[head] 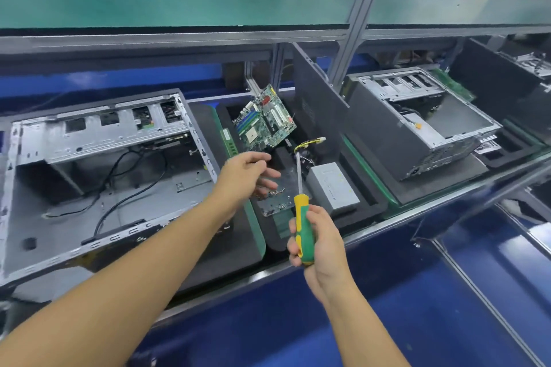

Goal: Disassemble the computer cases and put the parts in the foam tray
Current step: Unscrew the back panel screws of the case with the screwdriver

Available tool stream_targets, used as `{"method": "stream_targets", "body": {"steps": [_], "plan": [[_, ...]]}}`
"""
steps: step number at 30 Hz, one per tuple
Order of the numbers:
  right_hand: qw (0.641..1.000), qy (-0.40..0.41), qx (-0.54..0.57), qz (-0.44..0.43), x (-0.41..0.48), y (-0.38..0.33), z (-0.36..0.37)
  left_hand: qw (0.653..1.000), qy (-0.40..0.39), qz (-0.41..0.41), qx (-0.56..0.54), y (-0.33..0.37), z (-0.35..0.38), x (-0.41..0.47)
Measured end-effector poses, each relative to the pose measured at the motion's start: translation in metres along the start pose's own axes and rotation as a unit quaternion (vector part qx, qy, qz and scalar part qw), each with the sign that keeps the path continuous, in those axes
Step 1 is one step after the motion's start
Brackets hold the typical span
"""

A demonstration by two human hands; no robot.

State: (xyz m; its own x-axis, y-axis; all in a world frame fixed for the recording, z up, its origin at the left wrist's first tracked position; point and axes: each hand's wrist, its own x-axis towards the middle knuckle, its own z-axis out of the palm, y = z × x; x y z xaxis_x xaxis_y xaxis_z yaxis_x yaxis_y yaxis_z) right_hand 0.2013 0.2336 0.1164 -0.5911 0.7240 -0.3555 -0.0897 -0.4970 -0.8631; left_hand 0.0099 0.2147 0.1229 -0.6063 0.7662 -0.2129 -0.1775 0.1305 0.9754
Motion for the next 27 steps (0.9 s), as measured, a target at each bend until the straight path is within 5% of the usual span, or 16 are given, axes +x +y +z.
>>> {"method": "stream_targets", "body": {"steps": [4, 8, 15, 18, 22, 27], "plan": [[0.996, -0.074, 0.046, 0.014, -0.011, 0.014, 0.034, 0.959, 0.033, 0.100, 0.263, 0.028, -0.075, -0.038], [0.987, -0.151, 0.034, 0.052, -0.029, 0.037, 0.068, 0.883, 0.013, 0.071, 0.464, 0.029, -0.164, -0.080], [0.951, -0.274, -0.086, 0.112, -0.074, 0.092, 0.120, 0.840, -0.117, -0.122, 0.515, -0.005, -0.265, -0.139], [0.945, -0.278, -0.114, 0.130, -0.086, 0.110, 0.133, 0.848, -0.066, -0.074, 0.521, -0.028, -0.272, -0.151], [0.933, -0.269, -0.192, 0.139, -0.091, 0.130, 0.138, 0.807, 0.061, 0.017, 0.587, -0.050, -0.271, -0.152], [0.919, -0.241, -0.267, 0.159, -0.092, 0.151, 0.138, 0.794, 0.085, 0.039, 0.601, -0.058, -0.272, -0.150]]}}
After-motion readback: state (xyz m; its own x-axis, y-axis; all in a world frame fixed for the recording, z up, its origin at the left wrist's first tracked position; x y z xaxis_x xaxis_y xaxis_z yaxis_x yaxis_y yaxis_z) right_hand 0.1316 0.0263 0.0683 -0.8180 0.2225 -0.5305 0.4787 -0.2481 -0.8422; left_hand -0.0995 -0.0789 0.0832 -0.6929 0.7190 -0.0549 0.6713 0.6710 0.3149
